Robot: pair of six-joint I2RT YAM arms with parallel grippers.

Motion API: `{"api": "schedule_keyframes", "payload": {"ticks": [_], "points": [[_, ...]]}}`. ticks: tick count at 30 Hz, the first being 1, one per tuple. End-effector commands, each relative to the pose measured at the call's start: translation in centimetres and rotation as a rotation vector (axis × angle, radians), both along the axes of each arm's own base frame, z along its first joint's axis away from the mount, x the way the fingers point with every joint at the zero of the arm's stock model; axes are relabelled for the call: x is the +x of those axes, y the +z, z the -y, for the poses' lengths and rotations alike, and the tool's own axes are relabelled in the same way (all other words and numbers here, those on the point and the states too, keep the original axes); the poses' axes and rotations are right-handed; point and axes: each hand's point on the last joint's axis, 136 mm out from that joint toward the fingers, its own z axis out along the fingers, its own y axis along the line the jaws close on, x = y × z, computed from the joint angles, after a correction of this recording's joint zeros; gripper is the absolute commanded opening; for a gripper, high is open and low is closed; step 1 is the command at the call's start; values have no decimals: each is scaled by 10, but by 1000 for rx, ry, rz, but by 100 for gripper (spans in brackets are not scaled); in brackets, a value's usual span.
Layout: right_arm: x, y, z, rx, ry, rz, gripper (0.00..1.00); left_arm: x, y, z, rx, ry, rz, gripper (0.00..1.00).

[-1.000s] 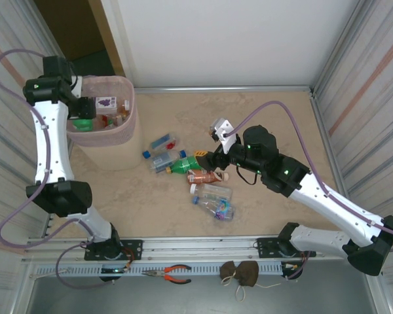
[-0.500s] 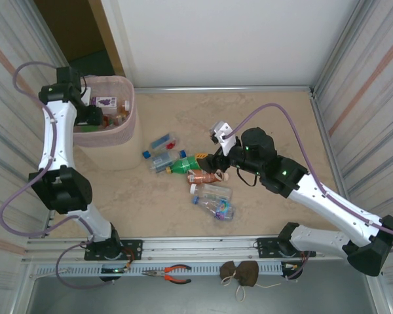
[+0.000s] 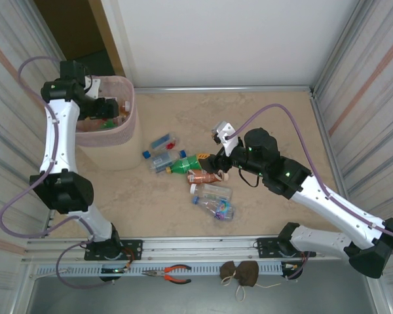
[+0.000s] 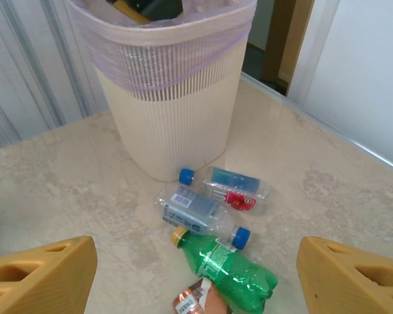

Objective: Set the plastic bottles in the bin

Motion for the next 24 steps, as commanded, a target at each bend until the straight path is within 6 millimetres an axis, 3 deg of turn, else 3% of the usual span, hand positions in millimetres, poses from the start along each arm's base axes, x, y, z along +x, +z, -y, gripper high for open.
{"api": "schedule_keyframes", "payload": {"ticks": [1,8,14,24], "points": [[-1,7,7,23,-25,-9,79,-17,34,15,-41,-29,66,82],[2,-5,10,-12,-57,-63,79,-27,61,32,-122,-75,155,78],[4,-26,12,-68,-86,-157,79,-33,77,55,-235,-140,223,74],[3,-85,30,-206,-158,-387,79,-45,105,86,-418,-229,358,73]]}}
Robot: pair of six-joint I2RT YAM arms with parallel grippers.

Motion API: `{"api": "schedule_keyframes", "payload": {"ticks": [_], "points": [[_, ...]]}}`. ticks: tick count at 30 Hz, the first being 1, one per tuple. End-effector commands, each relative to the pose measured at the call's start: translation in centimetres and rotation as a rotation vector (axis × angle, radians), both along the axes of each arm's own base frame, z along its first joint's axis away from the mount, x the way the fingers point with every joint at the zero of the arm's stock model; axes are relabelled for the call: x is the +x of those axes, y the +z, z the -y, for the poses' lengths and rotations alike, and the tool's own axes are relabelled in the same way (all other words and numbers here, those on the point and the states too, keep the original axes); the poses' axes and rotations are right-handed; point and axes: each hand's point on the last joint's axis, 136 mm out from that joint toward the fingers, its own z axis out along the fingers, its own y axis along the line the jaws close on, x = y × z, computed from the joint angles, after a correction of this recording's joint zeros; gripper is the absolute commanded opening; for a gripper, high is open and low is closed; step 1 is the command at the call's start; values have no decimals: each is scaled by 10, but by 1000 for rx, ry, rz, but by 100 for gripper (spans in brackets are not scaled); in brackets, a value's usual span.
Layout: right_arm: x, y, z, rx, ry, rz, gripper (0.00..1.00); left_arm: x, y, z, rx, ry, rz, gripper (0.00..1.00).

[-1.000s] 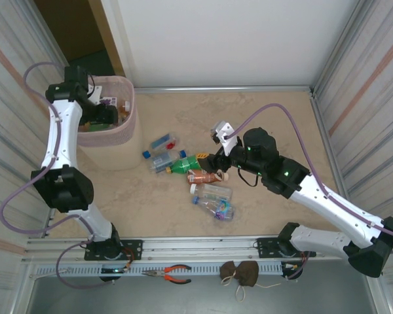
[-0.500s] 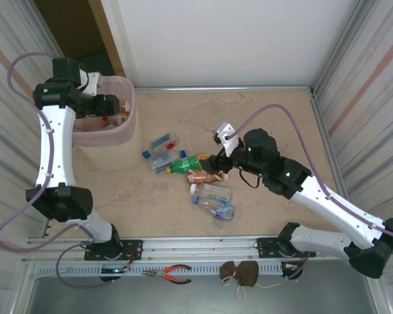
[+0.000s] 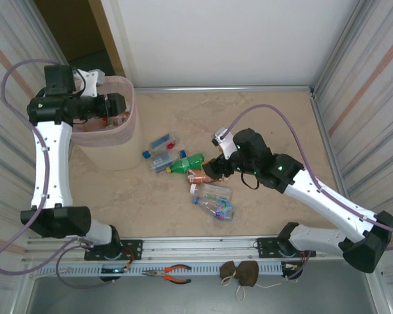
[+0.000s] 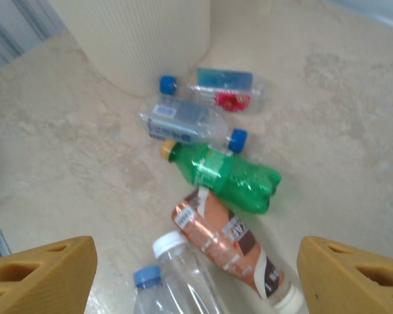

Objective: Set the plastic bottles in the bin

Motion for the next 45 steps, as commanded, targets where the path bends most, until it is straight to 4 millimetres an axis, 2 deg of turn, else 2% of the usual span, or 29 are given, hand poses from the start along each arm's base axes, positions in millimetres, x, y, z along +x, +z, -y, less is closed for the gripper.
{"api": "schedule_keyframes", "payload": {"ticks": [1,5,10,15,22,29,34,38,45], "points": [[-3,-17,10,-49,-41,-106,78,-7,30,19,-105,-64,105,73],[-13,-43,13,-135,-5,-182,73,-11,38,25,-142,-81,140,73],[-38,-73,5,-274,88,-236,66,-14,41,28,-156,-93,151,73],[-61,-102,-16,-440,164,-266,61,-14,41,29,-160,-97,153,73],[-81,-136,-52,-654,245,-279,59,-15,42,30,-165,-104,157,73],[-80,-166,-68,-813,248,-285,58,-17,44,30,-161,-103,165,73],[-75,-181,-67,-892,238,-285,57,-17,43,30,-159,-106,165,73],[-71,-191,-62,-950,232,-272,59,-16,42,29,-156,-104,162,73],[-65,-205,-66,-978,253,-259,58,-16,43,29,-158,-103,163,74]]}}
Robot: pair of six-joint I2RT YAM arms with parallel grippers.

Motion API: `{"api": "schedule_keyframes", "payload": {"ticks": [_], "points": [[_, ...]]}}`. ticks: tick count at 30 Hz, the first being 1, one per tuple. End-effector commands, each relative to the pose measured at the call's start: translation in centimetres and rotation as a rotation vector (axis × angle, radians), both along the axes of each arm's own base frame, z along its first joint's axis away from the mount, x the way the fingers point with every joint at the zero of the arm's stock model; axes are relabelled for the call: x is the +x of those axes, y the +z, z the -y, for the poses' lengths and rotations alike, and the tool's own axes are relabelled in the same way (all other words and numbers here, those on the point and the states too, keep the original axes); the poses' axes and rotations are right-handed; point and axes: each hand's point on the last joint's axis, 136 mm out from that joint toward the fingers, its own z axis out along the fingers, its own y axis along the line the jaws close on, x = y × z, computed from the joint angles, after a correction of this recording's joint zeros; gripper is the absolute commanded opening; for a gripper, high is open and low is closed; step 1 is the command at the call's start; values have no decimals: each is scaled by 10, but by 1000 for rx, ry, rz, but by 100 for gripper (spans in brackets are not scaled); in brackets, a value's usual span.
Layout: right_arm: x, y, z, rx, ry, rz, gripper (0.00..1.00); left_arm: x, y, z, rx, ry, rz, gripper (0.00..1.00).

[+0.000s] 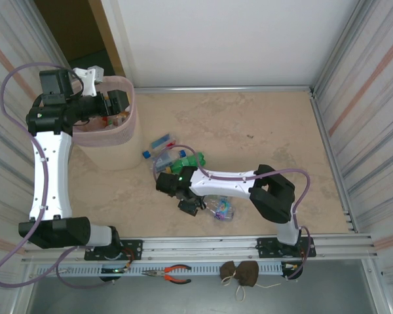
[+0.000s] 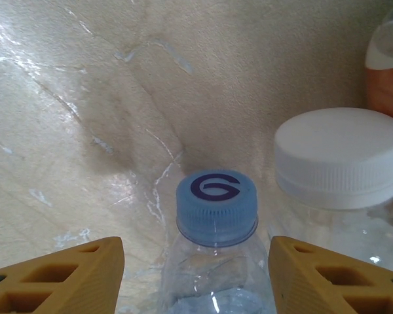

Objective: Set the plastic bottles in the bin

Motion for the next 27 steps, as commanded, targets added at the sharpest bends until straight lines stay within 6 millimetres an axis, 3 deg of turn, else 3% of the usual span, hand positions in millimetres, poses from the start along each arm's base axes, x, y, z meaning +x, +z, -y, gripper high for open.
{"api": "schedule_keyframes", "payload": {"ticks": [1,18,27], "points": [[8,-3,-3,-33,37,22,58,-7,13,5,-7,-21,48,73],[20,-32,-6,-95,77,15,52,-8,19,6,-14,-23,58,74],[20,-23,-8,-69,71,26,37,-9,23,6,-17,-21,66,73]]}}
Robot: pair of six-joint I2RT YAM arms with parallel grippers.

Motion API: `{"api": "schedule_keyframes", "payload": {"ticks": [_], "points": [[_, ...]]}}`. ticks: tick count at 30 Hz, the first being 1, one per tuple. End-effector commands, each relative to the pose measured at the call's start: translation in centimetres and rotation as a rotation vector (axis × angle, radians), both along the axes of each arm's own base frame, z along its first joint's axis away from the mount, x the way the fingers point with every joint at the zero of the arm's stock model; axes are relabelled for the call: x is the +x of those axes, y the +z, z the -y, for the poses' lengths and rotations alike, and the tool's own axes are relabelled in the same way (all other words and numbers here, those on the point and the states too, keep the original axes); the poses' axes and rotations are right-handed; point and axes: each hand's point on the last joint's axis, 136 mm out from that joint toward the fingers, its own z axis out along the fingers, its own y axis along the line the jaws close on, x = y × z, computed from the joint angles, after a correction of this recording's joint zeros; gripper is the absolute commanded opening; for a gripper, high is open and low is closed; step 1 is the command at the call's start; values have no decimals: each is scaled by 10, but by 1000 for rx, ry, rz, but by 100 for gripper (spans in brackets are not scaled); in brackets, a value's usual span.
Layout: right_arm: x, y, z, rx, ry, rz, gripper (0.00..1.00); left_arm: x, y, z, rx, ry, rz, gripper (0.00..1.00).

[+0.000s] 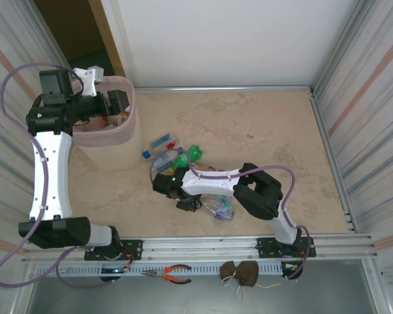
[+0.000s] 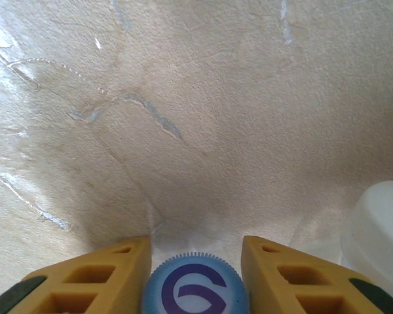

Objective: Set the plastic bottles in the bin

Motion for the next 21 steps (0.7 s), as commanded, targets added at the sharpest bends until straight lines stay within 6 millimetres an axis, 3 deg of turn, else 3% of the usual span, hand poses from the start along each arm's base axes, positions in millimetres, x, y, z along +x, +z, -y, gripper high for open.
{"api": "schedule_keyframes", "payload": {"ticks": [1,10,15,21], "points": [[3,10,-1,15,-1,12,36,-10,23,6,-15,-24,72,73],[-8,57,-21,249,-60,-57,32,-13,33,11,-38,-45,118,73],[-6,109,-37,489,-97,-80,32,-15,39,19,-59,-85,161,73],[10,178,-39,759,-137,-50,31,-23,50,35,-65,-159,240,72]]}}
